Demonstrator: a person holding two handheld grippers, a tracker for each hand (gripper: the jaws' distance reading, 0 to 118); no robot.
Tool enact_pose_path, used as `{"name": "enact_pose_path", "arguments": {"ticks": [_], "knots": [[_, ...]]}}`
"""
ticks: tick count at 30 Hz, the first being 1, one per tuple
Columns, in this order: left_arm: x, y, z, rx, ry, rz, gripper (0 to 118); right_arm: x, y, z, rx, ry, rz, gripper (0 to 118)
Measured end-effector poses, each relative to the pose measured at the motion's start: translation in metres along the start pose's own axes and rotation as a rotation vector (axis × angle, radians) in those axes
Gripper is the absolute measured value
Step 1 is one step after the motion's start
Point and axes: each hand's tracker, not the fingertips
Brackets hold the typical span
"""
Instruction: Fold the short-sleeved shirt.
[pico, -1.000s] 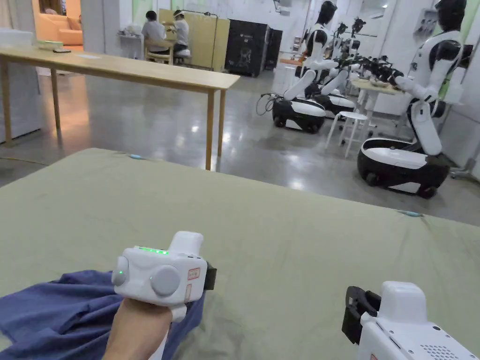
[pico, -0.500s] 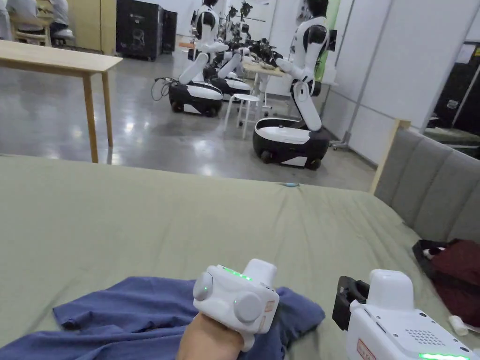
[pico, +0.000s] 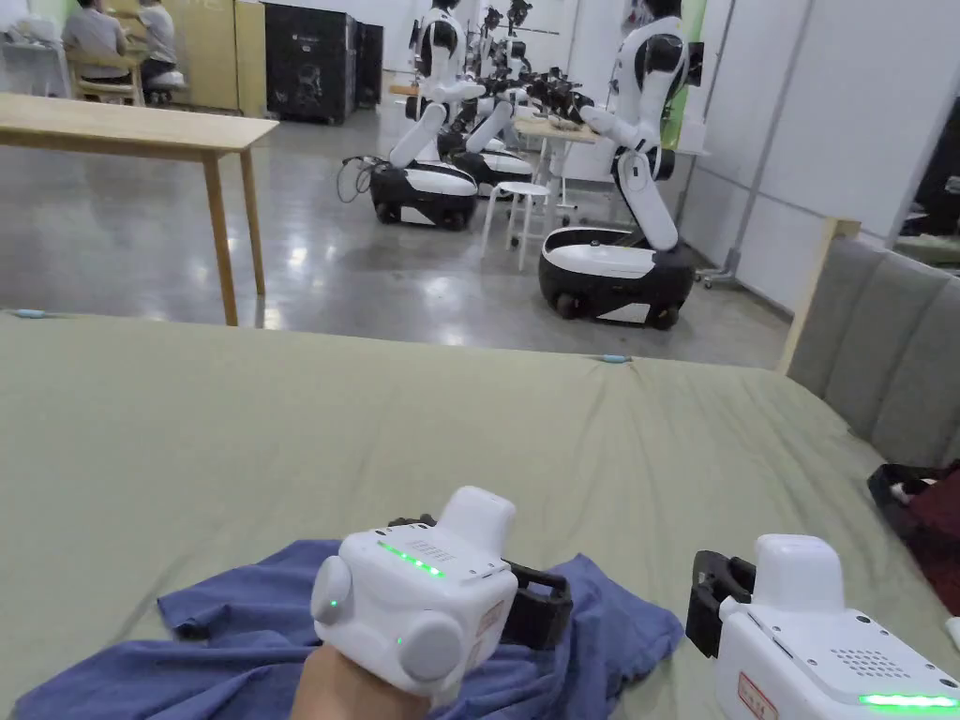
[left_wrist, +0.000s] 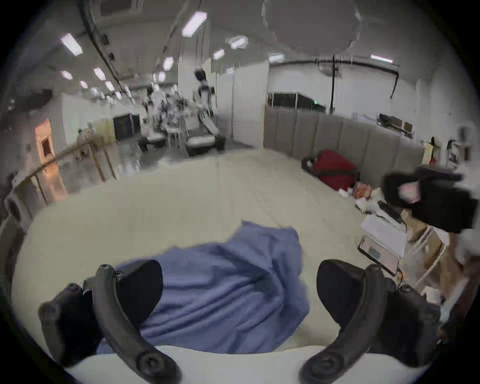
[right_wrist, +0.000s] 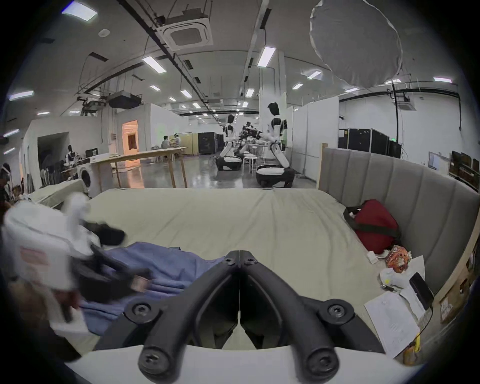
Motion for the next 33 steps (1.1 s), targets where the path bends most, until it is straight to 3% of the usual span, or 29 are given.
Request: {"name": "enact_pose_path", "arguments": {"ticks": [4,6,7,8,9,10,11,15,19,22,23,24,25,26,27,32,33], "knots": [[-0.06,-0.014,0.086,0.123,0.156,-0.018,118,-0.021,-0.002,0.002,0.026,0.024,0.012,1],[-0.087,-0.028,0.117,0.1,0.229,-0.008,117,-0.03,-0.005,0.002,0.03,0.035,0.005,1],[-0.102,-0.037,0.127,0.057,0.275,0.002,106,-0.035,-0.007,0.001,0.031,0.039,0.003,1],[-0.113,-0.043,0.135,0.027,0.313,0.005,76,-0.039,-0.008,0.001,0.03,0.043,0.0,1],[-0.129,-0.055,0.139,0.011,0.355,0.007,23,-0.043,-0.009,-0.001,0.023,0.05,-0.008,1],[-0.142,-0.062,0.139,-0.034,0.392,0.017,0,-0.046,-0.01,-0.003,0.013,0.059,-0.021,1],[-0.159,-0.074,0.14,-0.105,0.448,0.052,0,-0.049,-0.011,-0.004,0.003,0.069,-0.034,1],[-0.23,-0.095,0.138,-0.229,0.304,0.326,0,-0.06,-0.015,-0.008,-0.013,0.086,-0.036,1],[-0.272,-0.116,0.116,-0.376,0.376,0.358,0,-0.067,-0.017,-0.015,-0.033,0.103,-0.021,1],[-0.28,-0.127,0.099,-0.405,0.342,0.393,0,-0.069,-0.02,-0.022,-0.048,0.108,-0.015,1],[-0.28,-0.129,0.092,-0.407,0.335,0.391,11,-0.069,-0.021,-0.024,-0.054,0.106,-0.013,1],[-0.275,-0.129,0.086,-0.407,0.35,0.378,40,-0.069,-0.022,-0.028,-0.06,0.103,-0.009,1],[-0.278,-0.134,0.078,-0.421,0.364,0.361,101,-0.067,-0.023,-0.03,-0.066,0.099,-0.007,1],[-0.276,-0.138,0.071,-0.435,0.362,0.344,118,-0.065,-0.023,-0.032,-0.072,0.094,-0.006,1],[-0.275,-0.136,0.068,-0.391,0.358,0.331,114,-0.063,-0.024,-0.035,-0.08,0.088,-0.003,1],[-0.332,-0.186,0.018,-0.513,0.414,0.282,112,-0.033,-0.027,-0.047,-0.118,0.034,-0.004,1],[-0.274,-0.154,0.045,-0.523,0.425,0.272,104,-0.026,-0.027,-0.049,-0.125,0.021,-0.006,1]]}}
